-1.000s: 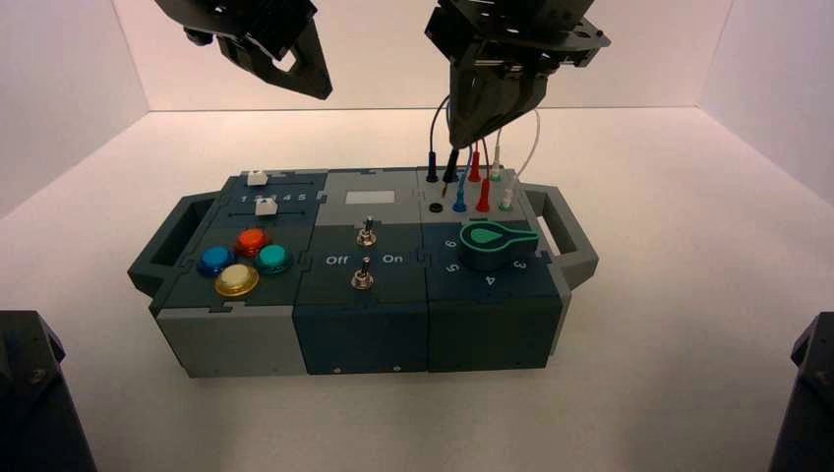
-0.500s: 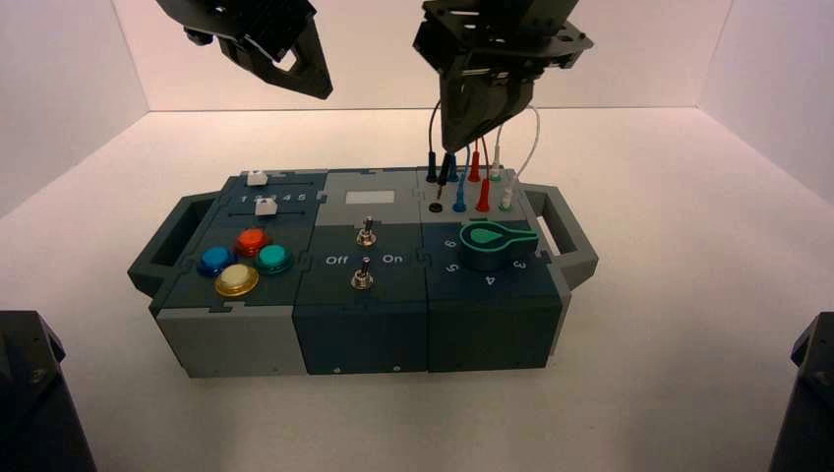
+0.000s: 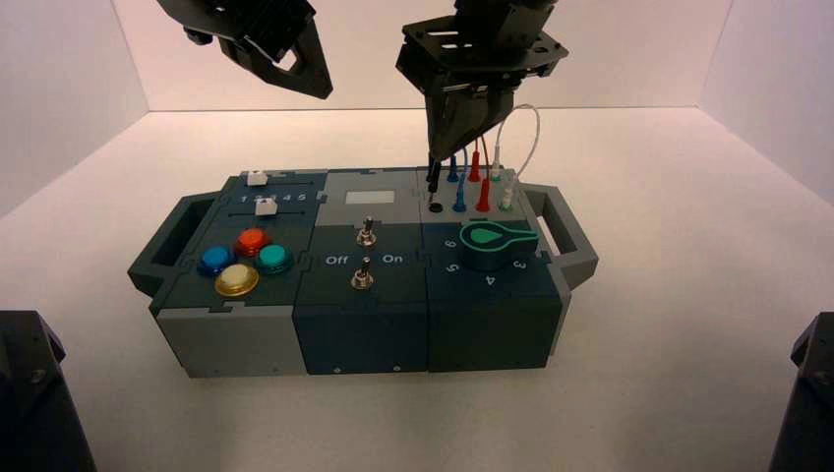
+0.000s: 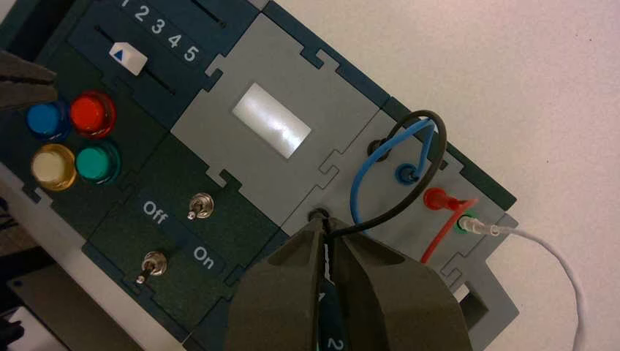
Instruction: Insert the black wire.
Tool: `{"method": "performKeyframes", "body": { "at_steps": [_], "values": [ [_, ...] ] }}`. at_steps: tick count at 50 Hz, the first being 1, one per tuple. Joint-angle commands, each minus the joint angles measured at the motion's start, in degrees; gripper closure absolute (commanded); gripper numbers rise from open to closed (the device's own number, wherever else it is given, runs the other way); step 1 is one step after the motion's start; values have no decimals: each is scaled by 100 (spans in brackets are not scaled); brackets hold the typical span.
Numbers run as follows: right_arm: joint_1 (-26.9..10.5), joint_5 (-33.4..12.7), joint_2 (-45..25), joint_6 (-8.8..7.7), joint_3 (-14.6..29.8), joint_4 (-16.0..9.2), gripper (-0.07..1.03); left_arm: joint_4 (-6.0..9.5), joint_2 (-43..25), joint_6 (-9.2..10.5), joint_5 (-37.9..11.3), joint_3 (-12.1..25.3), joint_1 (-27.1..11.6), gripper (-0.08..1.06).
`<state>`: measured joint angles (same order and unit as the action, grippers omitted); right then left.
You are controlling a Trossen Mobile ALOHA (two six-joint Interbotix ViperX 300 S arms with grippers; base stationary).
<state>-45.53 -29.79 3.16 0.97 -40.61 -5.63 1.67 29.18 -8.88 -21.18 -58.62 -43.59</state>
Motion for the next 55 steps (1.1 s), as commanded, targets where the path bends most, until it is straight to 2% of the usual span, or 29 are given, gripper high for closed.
{"method": "performKeyframes", "body": {
  "at_steps": [1, 18, 55],
  "values": [
    [-18, 18, 44, 44, 167, 79, 99, -9, 53, -44, 53, 176, -18, 101],
    [0, -9, 105, 70, 202, 176, 98, -9, 35, -70, 53, 167, -18, 101],
    [-9, -220, 272, 79, 167, 202, 98, -18, 35, -70, 62, 176, -18, 101]
  ]
}}
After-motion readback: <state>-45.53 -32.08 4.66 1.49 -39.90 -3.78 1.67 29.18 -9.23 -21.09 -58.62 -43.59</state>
